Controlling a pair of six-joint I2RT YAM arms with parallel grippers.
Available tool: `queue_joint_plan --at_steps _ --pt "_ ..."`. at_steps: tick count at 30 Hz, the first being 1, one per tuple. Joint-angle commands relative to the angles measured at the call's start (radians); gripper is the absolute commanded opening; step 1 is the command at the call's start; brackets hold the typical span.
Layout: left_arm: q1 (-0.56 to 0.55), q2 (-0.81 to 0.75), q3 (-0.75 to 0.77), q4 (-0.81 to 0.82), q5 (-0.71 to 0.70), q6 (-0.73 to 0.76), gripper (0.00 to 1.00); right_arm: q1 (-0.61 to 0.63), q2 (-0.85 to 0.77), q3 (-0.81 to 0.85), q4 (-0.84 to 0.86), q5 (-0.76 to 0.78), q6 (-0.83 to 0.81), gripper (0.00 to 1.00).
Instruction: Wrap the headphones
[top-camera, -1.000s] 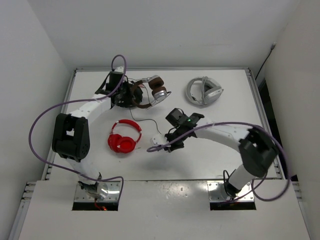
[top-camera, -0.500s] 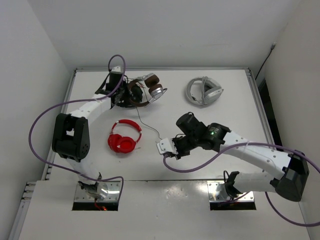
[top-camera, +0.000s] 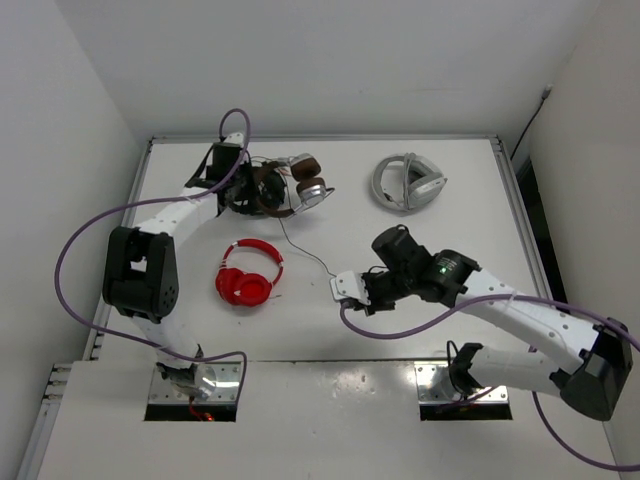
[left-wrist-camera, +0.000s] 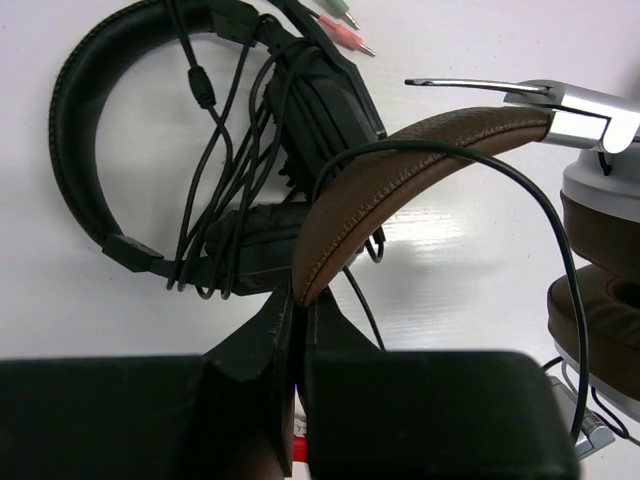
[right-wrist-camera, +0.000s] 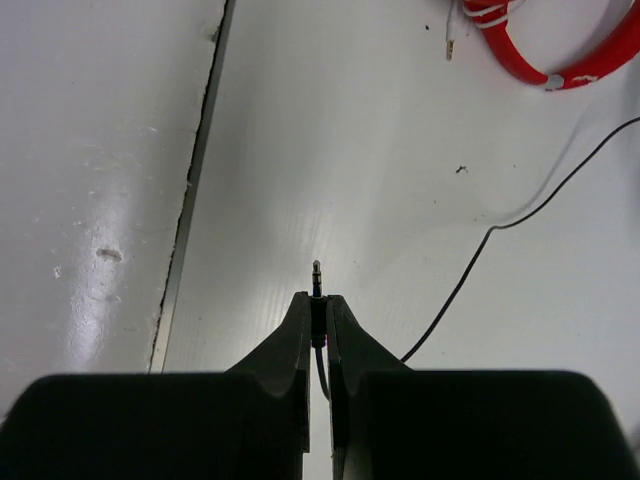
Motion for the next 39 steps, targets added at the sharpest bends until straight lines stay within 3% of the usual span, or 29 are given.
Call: queue_joint_plan --at_steps 1,21,30,35,39 --pt "0.012 -0.050 0.014 0.061 0.075 0.023 0.00 -0.018 -0.031 -0.019 0.002 0.006 0.016 0.00" --pt "0.108 -0.052 0.032 -0.006 0.092 0.130 0.00 -0.248 -0.178 -0.036 -0.204 -0.022 -0.092 0.00" --pt "0.098 -0.023 0.041 -0.017 -0.057 0.195 0.00 -0.225 -0.187 0.134 -0.222 -0.069 -0.058 0.00" --pt "0.062 -0.023 0.041 -0.017 -0.128 0.279 0.00 -0.120 -0.187 0.225 -0.189 0.013 -0.024 0.00" --pt "0.042 -0.023 0.041 -0.017 -0.100 0.339 0.00 -0.066 -0.178 0.279 -0.131 0.082 -0.006 0.00"
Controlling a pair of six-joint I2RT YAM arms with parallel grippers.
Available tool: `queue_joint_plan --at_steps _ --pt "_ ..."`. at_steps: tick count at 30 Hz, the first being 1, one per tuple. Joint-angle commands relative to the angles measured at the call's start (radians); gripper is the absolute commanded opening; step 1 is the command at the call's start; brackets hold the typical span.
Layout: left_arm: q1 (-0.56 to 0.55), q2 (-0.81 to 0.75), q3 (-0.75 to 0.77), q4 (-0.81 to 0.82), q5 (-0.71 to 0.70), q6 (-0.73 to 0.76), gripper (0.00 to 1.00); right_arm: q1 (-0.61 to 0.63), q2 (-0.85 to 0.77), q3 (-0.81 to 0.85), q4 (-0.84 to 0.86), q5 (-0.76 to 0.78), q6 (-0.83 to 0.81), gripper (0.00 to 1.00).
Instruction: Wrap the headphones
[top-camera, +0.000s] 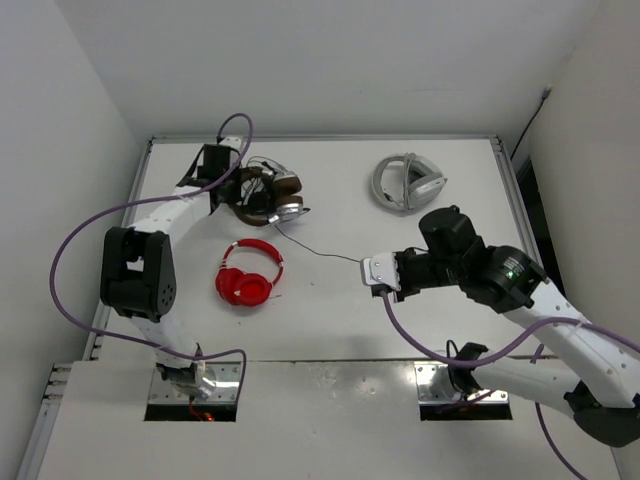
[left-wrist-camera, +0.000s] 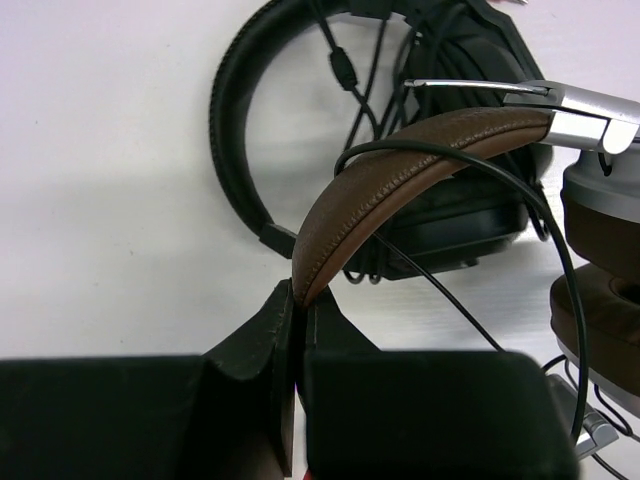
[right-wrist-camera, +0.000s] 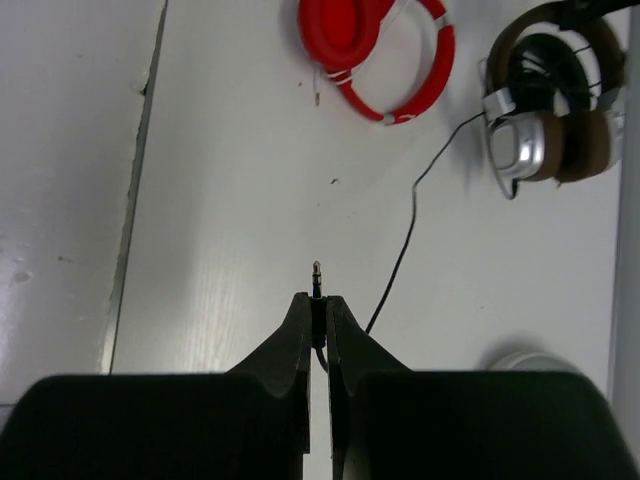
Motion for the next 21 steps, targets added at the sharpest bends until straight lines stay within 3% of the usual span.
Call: queue_joint_plan --at_steps 1,11,21 --pt "-0.031 -0.022 0.041 0.050 0.005 0.069 0.00 0.037 -0.004 0.067 0.075 0.064 0.031 0.00" --pt "-0.148 -0.031 0.023 0.078 0.003 0.137 0.00 0.055 0.045 0.145 0.273 0.095 0.041 0.00" --pt "-0.195 -0.051 -0.049 0.139 0.053 0.164 0.00 0.055 0.056 0.166 0.497 0.235 0.013 0.00"
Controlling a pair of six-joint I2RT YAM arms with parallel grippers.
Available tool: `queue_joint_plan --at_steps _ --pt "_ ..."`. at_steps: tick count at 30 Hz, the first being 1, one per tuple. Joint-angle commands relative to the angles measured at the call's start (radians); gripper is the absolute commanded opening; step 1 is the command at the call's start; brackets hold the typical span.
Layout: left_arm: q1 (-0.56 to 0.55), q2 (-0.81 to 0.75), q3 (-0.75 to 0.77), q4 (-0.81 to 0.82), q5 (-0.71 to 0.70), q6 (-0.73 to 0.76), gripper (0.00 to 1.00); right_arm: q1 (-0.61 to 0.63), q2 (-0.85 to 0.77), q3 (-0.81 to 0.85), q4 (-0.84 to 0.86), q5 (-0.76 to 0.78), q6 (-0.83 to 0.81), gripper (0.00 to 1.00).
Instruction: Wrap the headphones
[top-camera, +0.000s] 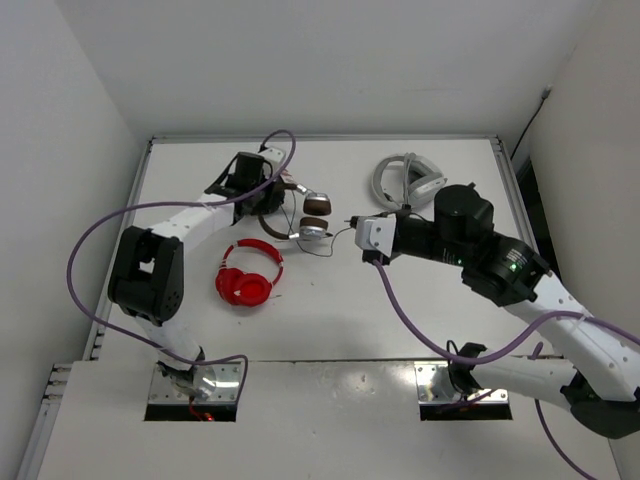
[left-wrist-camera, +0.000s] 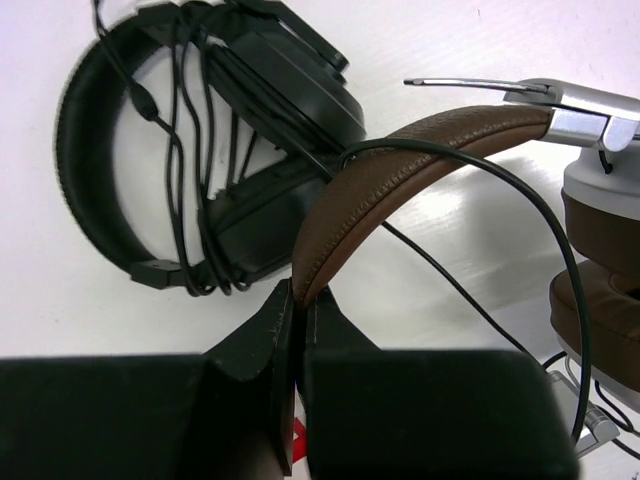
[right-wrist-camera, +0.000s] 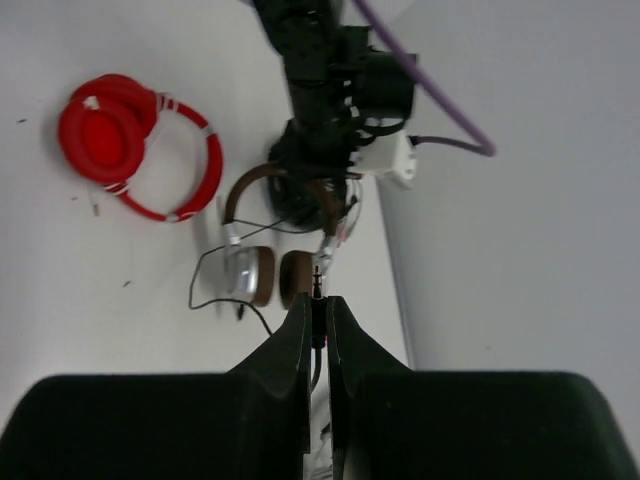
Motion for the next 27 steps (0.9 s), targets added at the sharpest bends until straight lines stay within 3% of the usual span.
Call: queue_joint_plan --at_steps 1,6,12,20,27 --pt "-0.016 -0.051 -0.033 0.104 0.060 0.014 0.00 0.008 0.003 0.031 0.163 0.095 -0.005 0.00" --pt "-0.027 -0.084 -0.104 0.172 0.103 0.038 0.00 -0.026 0.003 -0.015 0.316 0.155 0.016 0.00" --pt "-0.058 -0.166 -0.243 0.334 0.123 0.038 0.00 -0.146 0.072 -0.005 0.448 0.145 0.246 0.00" --pt "-0.076 -0.206 -0.331 0.408 0.229 0.043 0.00 -0.506 0.236 0.145 0.494 -0.171 0.709 0.00" --pt "-0.114 -0.226 -0.365 0.417 0.249 0.144 0.00 -0.621 0.340 0.230 0.555 -0.299 0.938 0.00"
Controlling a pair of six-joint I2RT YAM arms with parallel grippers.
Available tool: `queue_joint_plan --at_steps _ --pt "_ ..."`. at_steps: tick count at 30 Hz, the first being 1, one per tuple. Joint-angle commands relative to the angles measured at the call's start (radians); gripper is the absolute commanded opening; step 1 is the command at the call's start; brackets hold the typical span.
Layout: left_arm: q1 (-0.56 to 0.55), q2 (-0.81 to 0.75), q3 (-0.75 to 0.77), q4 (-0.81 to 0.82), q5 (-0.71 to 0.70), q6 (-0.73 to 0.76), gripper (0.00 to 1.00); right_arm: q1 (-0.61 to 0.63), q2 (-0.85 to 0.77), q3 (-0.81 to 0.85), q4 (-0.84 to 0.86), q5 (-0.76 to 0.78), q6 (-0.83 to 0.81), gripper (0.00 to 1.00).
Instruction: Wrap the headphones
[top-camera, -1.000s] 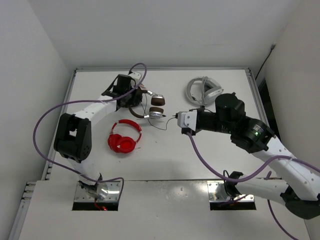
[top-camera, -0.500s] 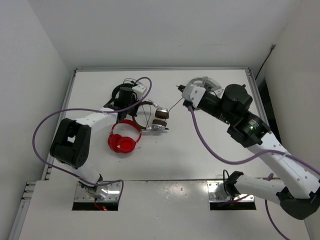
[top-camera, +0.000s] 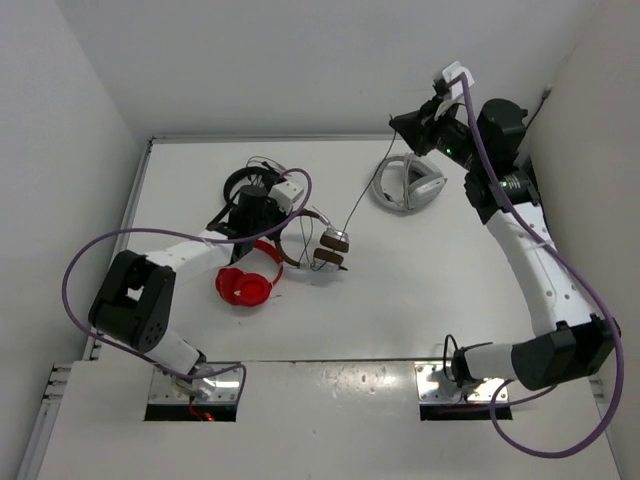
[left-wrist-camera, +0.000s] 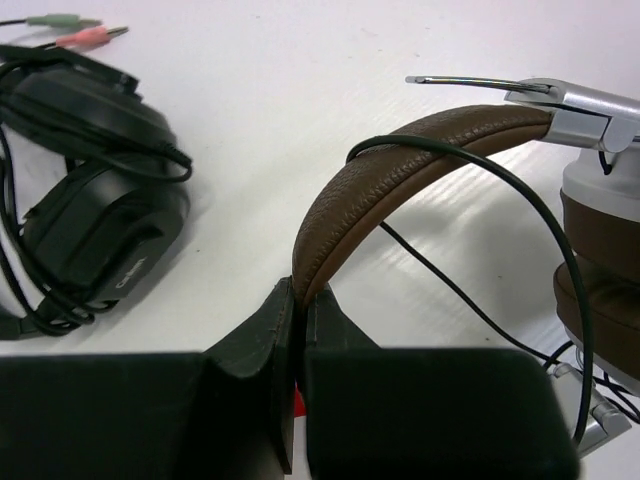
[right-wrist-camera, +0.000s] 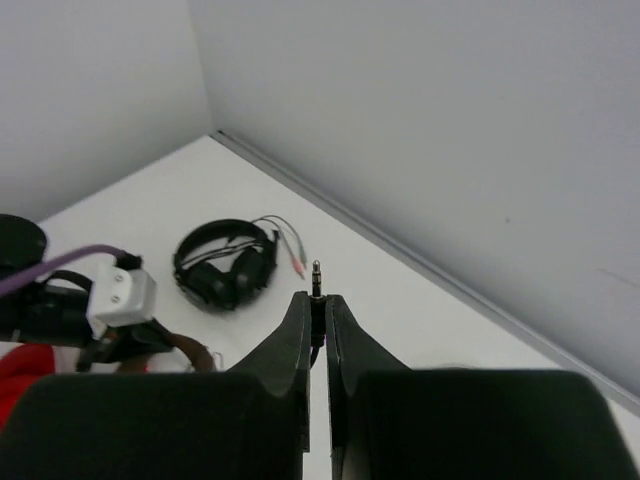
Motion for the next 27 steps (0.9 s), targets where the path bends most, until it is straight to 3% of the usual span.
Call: queue_joint_plan --at_steps 1,14,27 --pt "-0.022 -0.054 -0.002 0.087 0.045 0.047 0.00 -0.013 0.004 0.058 0.122 -0.124 0.190 0.00" --pt "-0.125 -0.114 -0.083 0.168 0.017 0.256 0.00 -0.071 0.213 0.225 0.165 -0.230 0.420 0.00" --pt "-0.179 -0.146 -0.141 0.259 -0.006 0.352 0.00 -0.089 0.312 0.236 0.217 -0.297 0.608 0.00"
